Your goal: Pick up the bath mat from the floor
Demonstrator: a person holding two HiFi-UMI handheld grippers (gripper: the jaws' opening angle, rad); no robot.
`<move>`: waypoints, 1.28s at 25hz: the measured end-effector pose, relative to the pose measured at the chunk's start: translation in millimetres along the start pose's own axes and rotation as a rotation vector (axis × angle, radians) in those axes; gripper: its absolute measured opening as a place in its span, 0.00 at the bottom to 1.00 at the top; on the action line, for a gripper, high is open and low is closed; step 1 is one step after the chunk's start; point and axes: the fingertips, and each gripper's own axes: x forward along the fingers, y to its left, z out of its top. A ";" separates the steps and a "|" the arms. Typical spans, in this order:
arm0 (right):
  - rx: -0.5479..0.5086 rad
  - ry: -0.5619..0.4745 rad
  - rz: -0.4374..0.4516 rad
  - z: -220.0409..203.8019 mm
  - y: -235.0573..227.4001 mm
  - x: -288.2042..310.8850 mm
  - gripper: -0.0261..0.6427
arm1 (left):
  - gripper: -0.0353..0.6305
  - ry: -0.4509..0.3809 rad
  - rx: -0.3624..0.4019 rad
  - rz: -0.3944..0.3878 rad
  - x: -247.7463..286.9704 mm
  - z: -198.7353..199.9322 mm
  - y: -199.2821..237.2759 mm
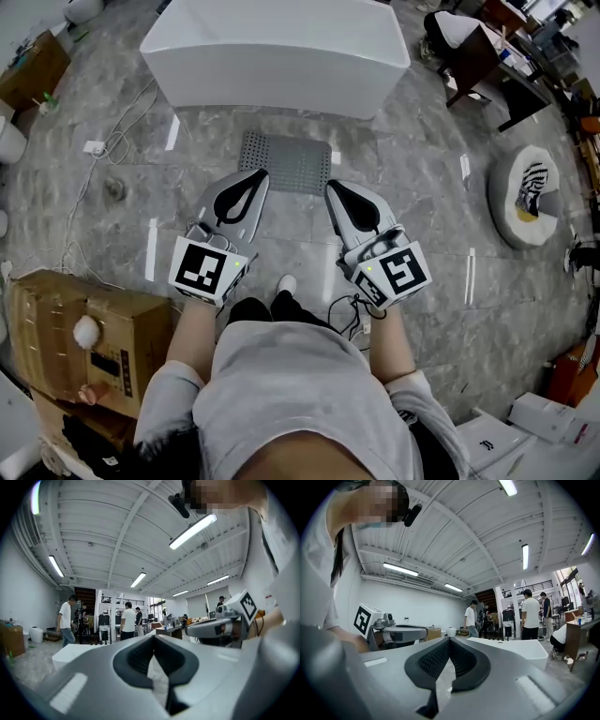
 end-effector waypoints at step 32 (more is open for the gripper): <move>0.049 -0.010 -0.127 3.8 -123.2 140.5 0.04 | 0.05 0.013 0.013 -0.087 151.5 -14.1 128.5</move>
